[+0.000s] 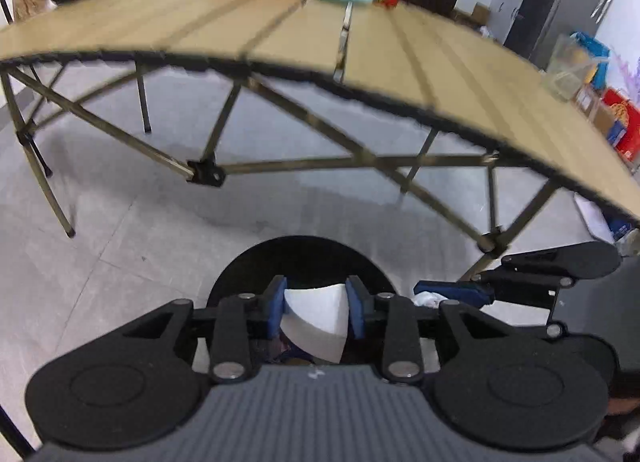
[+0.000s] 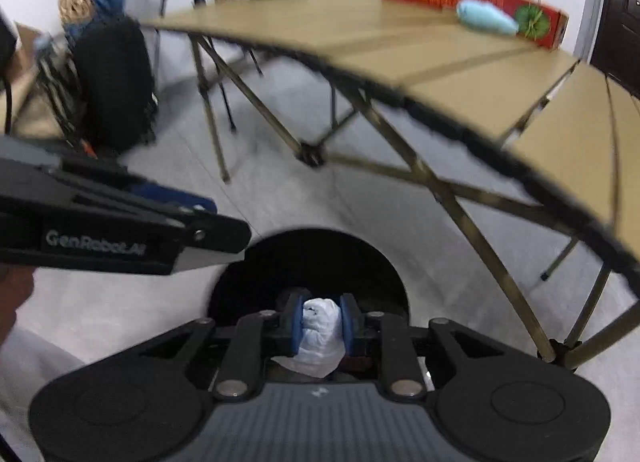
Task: Collect trash
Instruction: 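Carry both white items down over the black bin and open both grippers, then reach to the light-blue fluffy cloth and grasp it with both grippers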
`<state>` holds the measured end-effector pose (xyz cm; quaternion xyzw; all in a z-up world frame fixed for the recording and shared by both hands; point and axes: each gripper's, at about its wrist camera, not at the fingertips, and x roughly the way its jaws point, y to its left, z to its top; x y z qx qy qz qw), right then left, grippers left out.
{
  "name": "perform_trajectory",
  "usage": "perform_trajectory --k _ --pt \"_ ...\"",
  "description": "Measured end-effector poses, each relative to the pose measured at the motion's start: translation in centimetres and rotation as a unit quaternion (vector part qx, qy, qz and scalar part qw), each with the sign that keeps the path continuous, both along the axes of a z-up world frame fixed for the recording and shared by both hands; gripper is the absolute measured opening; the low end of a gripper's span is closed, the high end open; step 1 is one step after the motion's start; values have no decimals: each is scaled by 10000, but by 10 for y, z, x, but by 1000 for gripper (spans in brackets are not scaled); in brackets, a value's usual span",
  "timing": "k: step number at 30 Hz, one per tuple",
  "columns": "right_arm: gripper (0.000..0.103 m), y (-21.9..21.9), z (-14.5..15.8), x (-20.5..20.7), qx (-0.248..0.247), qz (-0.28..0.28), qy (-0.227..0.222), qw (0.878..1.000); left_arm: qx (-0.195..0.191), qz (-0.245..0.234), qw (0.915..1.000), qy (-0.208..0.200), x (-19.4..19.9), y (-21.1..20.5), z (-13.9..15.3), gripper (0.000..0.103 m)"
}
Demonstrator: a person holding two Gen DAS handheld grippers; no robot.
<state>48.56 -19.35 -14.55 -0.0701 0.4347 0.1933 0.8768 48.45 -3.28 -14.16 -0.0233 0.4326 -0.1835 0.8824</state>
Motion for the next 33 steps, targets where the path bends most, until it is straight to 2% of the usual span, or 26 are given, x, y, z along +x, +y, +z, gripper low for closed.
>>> perform_trajectory --k 1,3,5,7,9,11,15,19,27,33 --pt "23 0 -8 8 -7 -12 106 9999 -154 9 9998 134 9 -1 -11 35" --pt "45 0 -22 20 -122 -70 306 9994 -265 221 9987 363 20 -3 -25 51" --pt "47 5 -29 24 -480 -100 281 9984 -125 361 9989 288 23 -6 -28 72" --pt "48 14 -26 23 -955 -16 52 9954 79 381 9991 169 26 -8 -26 83" --pt "57 19 -16 17 -1088 128 -223 9937 202 428 9986 256 29 -7 -22 84" --pt "64 21 -8 13 -959 147 -306 9948 156 454 9982 348 31 -3 -16 88" --pt "69 19 -1 10 -739 226 -223 9968 229 407 9987 187 27 -5 -8 94" --pt "70 16 -3 10 -771 249 -153 9966 393 330 9986 103 27 -12 -8 94" --pt "73 10 -5 14 -602 207 107 9979 583 318 9975 248 23 -5 -6 94" --pt "74 -4 -5 16 -487 -90 150 9987 731 604 9954 127 -3 15 0 95"
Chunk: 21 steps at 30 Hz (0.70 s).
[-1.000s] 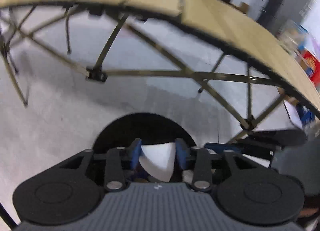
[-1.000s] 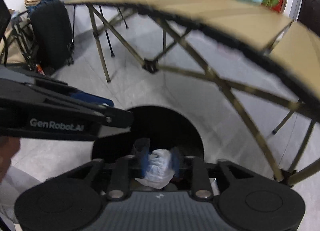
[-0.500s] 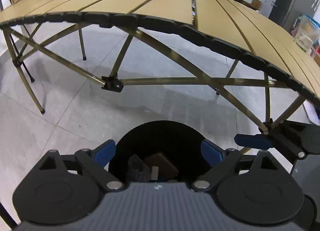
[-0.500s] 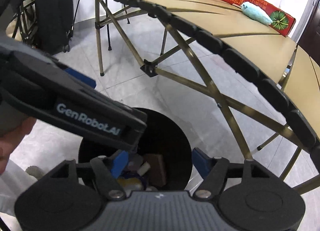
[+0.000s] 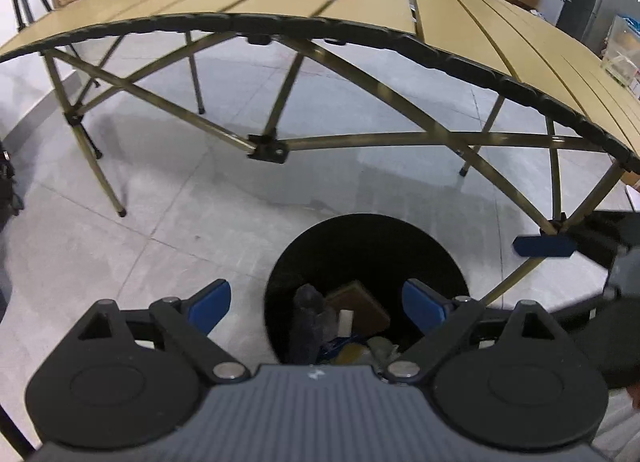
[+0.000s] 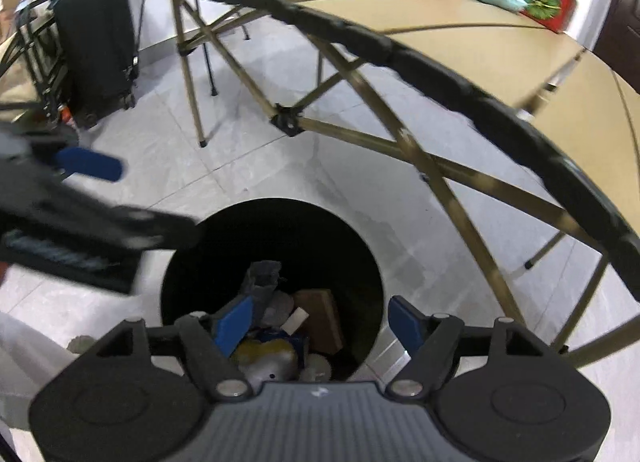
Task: Collect trash
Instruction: 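Reach to the light-blue fluffy cloth and grasp it with both grippers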
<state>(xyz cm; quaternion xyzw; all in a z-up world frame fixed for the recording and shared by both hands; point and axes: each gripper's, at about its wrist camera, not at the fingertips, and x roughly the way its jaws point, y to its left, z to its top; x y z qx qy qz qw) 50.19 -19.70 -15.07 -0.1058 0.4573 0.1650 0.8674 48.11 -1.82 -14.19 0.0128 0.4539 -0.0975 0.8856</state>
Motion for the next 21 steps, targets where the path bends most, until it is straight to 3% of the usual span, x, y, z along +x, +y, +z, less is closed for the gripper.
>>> perform_trajectory --k 6,9,13,16,18,21 --pt "75 11 5 -9 -14 73 -326 9994 -17 109 9999 -96 -19 6 7 96" --pt "73 12 15 -18 59 10 -603 9982 -44 179 9988 -444 -30 6 19 96" --pt "73 -5 42 -41 630 -240 -922 9935 -114 301 9932 -1123 -57 13 39 99" --pt "74 -25 70 -71 1330 -381 -1363 9810 -254 357 9871 -1541 -73 16 54 99" --pt "74 -38 91 -84 1726 -501 -1733 9683 -449 335 9809 -1861 -76 17 68 100" --pt "74 -62 120 -80 2447 -727 -2053 9448 -446 279 9717 -2302 -62 11 90 100"
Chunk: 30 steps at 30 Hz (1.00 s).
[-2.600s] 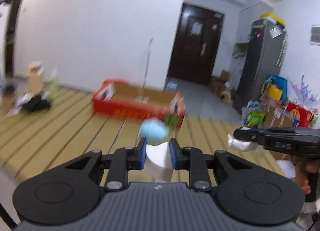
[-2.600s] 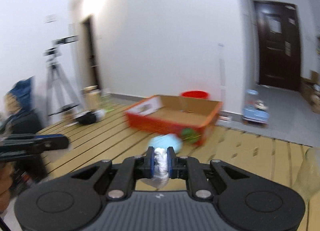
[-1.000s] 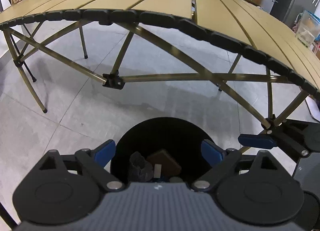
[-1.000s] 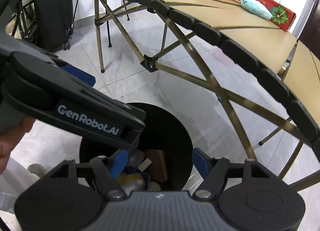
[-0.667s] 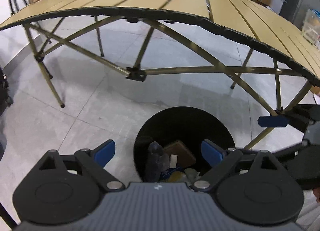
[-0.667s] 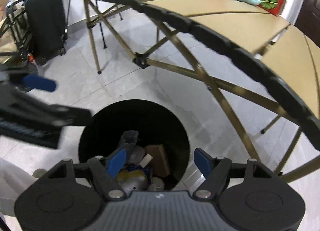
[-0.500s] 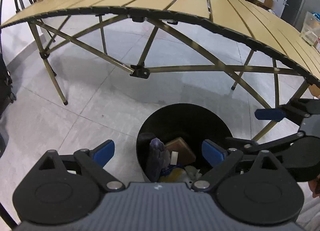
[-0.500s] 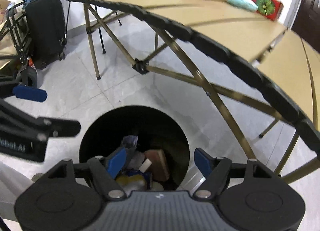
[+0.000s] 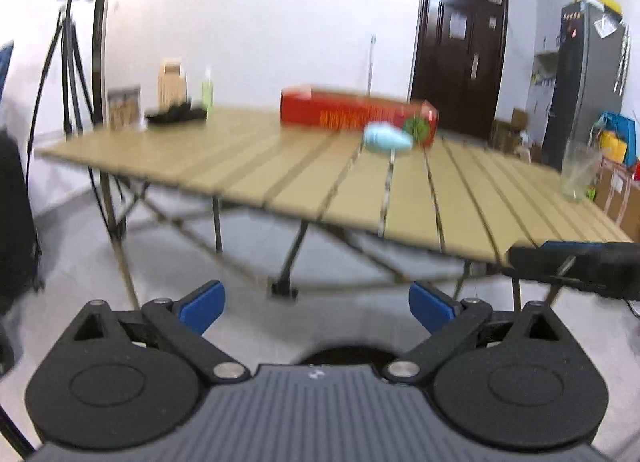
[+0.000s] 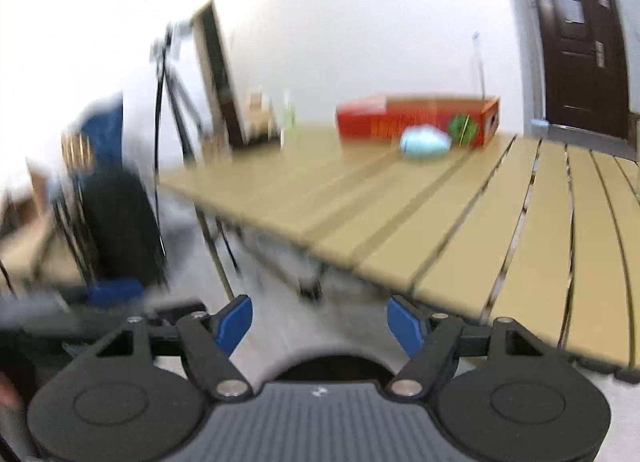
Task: Collect trash
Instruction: 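Reach to the light-blue fluffy cloth and grasp it with both grippers, then carry the blue cloth down into the black bin and open both grippers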
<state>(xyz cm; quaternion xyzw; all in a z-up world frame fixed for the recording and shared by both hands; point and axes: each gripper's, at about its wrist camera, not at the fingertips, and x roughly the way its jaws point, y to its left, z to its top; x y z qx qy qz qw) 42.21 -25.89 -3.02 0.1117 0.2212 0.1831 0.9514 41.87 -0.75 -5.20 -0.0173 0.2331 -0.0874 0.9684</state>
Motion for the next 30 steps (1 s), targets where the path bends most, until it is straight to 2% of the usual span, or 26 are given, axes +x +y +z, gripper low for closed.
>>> perform_trajectory --k 2,4,6,9,10,11,12,14,16,18,20,22,23,25,27,29,30 --pt "74 -17 18 20 298 -49 -126 9995 38 -168 9997 -165 22 -7 18 100" --pt "74 -32 36 54 314 -187 -179 9992 -16 -267 9992 -290 52 -16 39 100" --pt "74 -47 50 99 355 -301 -214 9987 -169 -315 9991 -233 96 -25 60 100" --pt "73 -72 57 180 600 -622 110 9962 -287 -574 9978 -139 174 -46 77 100" --pt "72 -83 53 212 805 -738 289 9936 -225 -720 9970 -188 204 -54 78 99" --pt "65 -91 49 243 912 -855 487 9910 -194 -742 9968 -219 230 -60 76 95" --pt "61 -96 42 269 890 -933 595 9899 -235 -671 9974 -147 255 -65 73 92" --pt "58 -103 25 316 1006 -1072 842 9855 -443 -702 9965 139 309 -72 68 74" --pt "55 -110 5 352 1284 -1061 1094 9799 -752 -719 9940 340 356 -78 63 68" --pt "47 -110 -14 374 1565 -1037 1255 9742 -984 -725 9910 553 395 -85 53 65" --pt "43 -110 -28 393 1834 -1116 1306 9679 -1174 -612 9864 970 427 -90 38 58" --pt "41 -106 -34 403 1881 -1179 1388 9651 -1375 -626 9784 1408 445 -93 22 53" --pt "38 -104 -38 405 1939 -1177 1443 9632 -1466 -664 9757 1489 445 -91 15 51" --pt "34 -100 -42 407 2023 -1058 1460 9626 -1642 -831 9708 1539 449 -91 6 45" --pt "30 -95 -45 407 1926 -1150 1488 9631 -1758 -943 9687 1479 445 -90 -1 43" --pt "27 -92 -48 408 1915 -1147 1484 9634 -1887 -1063 9654 1451 443 -89 -3 28" --pt "25 -92 -50 409 1923 -1141 1470 9635 -1855 -1057 9665 1423 441 -91 -2 28"
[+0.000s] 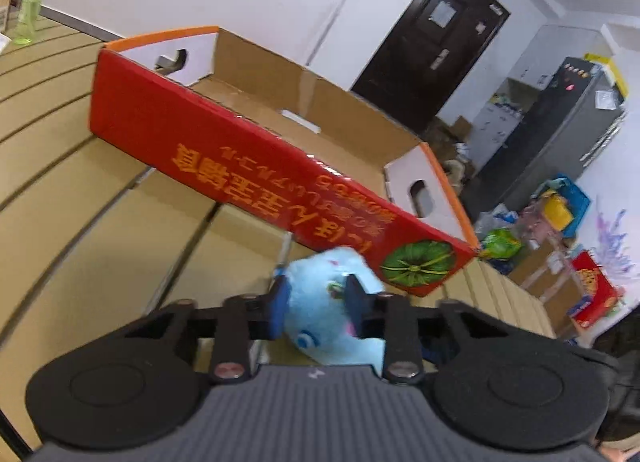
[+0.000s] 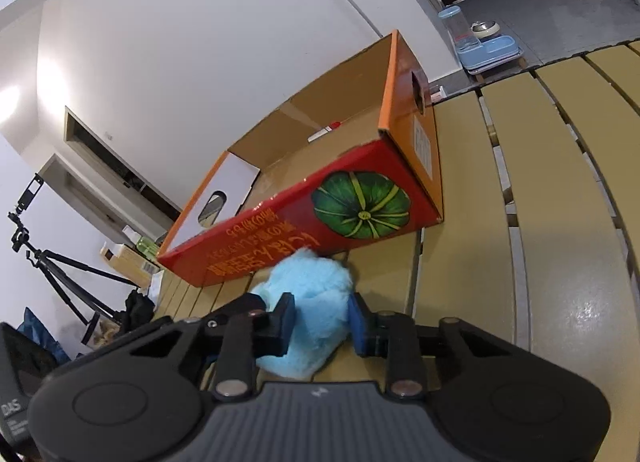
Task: Collect trash
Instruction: 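Carry the blue cloth down into the black bin and open both grippers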
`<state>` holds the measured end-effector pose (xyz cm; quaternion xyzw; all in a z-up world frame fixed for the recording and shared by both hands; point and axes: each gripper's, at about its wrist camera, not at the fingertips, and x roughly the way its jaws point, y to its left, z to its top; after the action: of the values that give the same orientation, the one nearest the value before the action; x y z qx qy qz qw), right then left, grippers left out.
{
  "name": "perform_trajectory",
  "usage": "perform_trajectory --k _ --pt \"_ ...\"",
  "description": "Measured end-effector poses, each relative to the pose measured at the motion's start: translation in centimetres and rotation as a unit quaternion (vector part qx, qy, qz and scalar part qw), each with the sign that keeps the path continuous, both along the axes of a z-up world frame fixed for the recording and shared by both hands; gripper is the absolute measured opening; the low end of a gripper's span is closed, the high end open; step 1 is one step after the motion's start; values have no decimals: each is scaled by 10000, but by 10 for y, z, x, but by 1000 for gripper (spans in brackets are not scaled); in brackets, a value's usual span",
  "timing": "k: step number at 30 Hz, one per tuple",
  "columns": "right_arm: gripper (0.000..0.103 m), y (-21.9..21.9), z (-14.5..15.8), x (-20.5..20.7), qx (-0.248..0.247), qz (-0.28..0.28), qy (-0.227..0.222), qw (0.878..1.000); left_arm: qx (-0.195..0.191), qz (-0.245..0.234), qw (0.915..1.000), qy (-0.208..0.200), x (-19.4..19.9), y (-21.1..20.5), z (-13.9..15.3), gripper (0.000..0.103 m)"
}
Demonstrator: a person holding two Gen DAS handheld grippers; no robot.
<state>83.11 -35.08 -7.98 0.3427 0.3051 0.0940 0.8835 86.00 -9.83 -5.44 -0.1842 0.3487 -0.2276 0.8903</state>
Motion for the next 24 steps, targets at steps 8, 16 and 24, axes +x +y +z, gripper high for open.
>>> perform_trajectory --k 8,16,24 --pt "15 4 30 -38 -136 34 -258 9996 -61 62 9999 -139 -42 5 27 24" --pt "13 24 107 -150 -296 337 -939 9946 -158 178 9979 -602 -159 35 103 20" --pt "0 71 131 -305 -461 1072 -1314 9844 -184 20 9936 -1114 -332 55 121 2"
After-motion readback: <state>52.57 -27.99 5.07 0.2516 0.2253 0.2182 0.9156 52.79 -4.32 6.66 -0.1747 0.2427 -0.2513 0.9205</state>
